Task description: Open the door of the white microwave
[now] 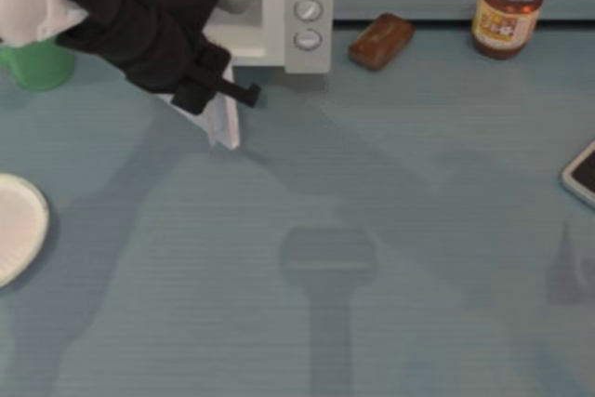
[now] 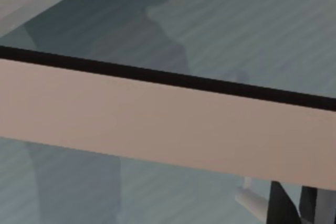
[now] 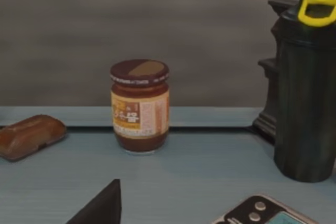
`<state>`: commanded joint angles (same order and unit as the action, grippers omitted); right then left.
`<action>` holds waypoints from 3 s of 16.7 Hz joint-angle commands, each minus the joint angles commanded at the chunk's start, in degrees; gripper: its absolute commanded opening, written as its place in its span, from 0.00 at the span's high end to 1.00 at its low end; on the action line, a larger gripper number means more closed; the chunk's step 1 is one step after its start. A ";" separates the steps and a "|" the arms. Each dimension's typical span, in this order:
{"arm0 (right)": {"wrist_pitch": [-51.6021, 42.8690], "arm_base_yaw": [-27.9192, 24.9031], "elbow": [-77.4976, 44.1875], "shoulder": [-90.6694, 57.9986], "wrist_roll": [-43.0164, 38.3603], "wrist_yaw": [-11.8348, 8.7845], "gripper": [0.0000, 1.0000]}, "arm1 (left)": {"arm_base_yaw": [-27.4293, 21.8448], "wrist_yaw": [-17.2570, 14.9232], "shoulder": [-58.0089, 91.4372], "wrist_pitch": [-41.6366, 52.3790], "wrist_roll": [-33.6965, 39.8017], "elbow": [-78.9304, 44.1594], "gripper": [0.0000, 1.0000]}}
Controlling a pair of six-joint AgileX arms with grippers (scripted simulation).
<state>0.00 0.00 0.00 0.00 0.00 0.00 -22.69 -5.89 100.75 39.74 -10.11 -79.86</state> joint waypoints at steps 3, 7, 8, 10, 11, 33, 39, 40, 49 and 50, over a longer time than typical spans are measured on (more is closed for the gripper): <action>0.00 0.00 0.00 0.00 0.00 0.00 0.00 | 1.50 -2.07 -1.48 0.18 -3.89 1.56 1.00; 0.00 0.00 0.00 0.00 0.00 0.00 0.00 | 1.77 -2.47 -1.85 0.12 -4.61 1.75 1.00; 0.00 0.00 0.00 0.00 0.00 0.00 0.00 | 1.77 -2.47 -1.85 0.12 -4.61 1.75 1.00; 0.00 0.00 0.00 0.00 0.00 0.00 0.00 | 1.77 -2.47 -1.85 0.12 -4.61 1.75 1.00; 0.00 0.00 0.00 0.00 0.00 0.00 0.00 | 1.77 -2.47 -1.85 0.12 -4.61 1.75 1.00; 0.00 0.00 0.00 0.00 0.00 0.00 0.00 | 2.32 -3.48 -2.15 0.44 -6.34 2.29 1.00; 0.00 0.00 0.00 0.00 0.00 0.00 0.00 | 5.60 -7.57 -4.01 1.95 -14.23 4.05 1.00; 0.00 0.00 0.00 0.00 0.00 0.00 0.00 | 5.83 -7.88 -4.17 2.03 -14.79 4.16 1.00; 0.00 0.00 0.00 0.00 0.00 0.00 0.00 | 5.86 -7.92 -4.19 2.04 -14.85 4.17 1.00; 0.00 0.00 0.00 0.00 0.00 0.00 0.00 | 5.86 -7.92 -4.19 2.04 -14.85 4.17 1.00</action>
<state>0.00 0.00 0.00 0.00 0.00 0.00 -16.83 -13.81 96.57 41.78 -24.96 -75.69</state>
